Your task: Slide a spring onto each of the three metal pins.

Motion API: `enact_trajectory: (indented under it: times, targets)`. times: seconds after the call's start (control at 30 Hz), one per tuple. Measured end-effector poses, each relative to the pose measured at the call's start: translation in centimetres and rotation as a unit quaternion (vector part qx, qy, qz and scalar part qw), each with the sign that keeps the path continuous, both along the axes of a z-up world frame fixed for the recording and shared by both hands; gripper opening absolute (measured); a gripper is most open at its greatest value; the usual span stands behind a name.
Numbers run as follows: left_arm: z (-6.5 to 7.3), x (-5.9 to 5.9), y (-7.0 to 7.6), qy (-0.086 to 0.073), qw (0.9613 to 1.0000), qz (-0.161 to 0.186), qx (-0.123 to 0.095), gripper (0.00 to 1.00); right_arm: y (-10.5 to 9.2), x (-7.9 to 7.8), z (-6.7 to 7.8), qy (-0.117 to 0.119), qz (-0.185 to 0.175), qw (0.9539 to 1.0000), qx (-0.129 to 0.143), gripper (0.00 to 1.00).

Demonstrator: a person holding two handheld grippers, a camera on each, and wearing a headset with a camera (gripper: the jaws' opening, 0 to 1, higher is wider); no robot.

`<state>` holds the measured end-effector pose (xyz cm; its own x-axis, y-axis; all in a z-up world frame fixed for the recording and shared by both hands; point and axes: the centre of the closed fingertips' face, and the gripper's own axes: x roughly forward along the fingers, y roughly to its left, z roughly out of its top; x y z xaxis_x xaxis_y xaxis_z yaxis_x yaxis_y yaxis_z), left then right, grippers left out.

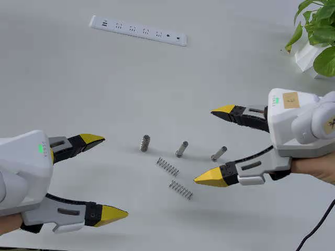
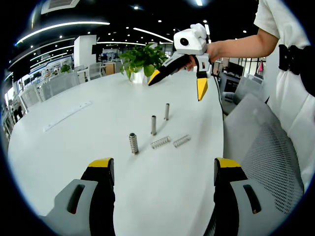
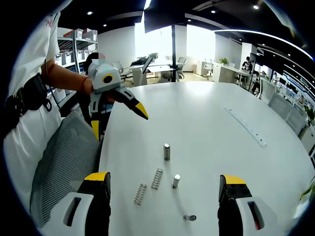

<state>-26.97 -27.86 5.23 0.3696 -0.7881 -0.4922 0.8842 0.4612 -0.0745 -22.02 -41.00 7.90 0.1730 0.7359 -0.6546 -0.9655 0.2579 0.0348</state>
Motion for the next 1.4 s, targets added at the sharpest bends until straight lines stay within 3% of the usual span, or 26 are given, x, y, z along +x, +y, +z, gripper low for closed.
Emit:
enact_trajectory:
  times: [0.37, 0.63, 1.07, 1.4]
  targets:
    - [-0.4, -1.3, -1.5, 0.007, 0.9996, -0.024, 0.016, 0.7, -4.0, -1.1, 0.1, -0.002, -0.047, 0.9986, 0.022, 0.97]
    - [-1.3, -1.7, -4.0, 0.013, 0.9986, -0.048, 0.021, 0.57, -6.2, -1.8, 0.2, -0.003, -0.081, 0.9963, 0.03, 0.96]
    - [-3.8, -1.1, -8.3, 0.031, 0.9964, -0.074, 0.027, 0.4, -8.3, -2.3, 0.0, -0.001, -0.11, 0.9932, 0.037, 0.95]
    - [-5.1, -0.7, -9.3, 0.04, 0.995, -0.083, 0.038, 0.36, -9.1, -2.1, -0.2, 0.002, -0.124, 0.9916, 0.039, 0.93]
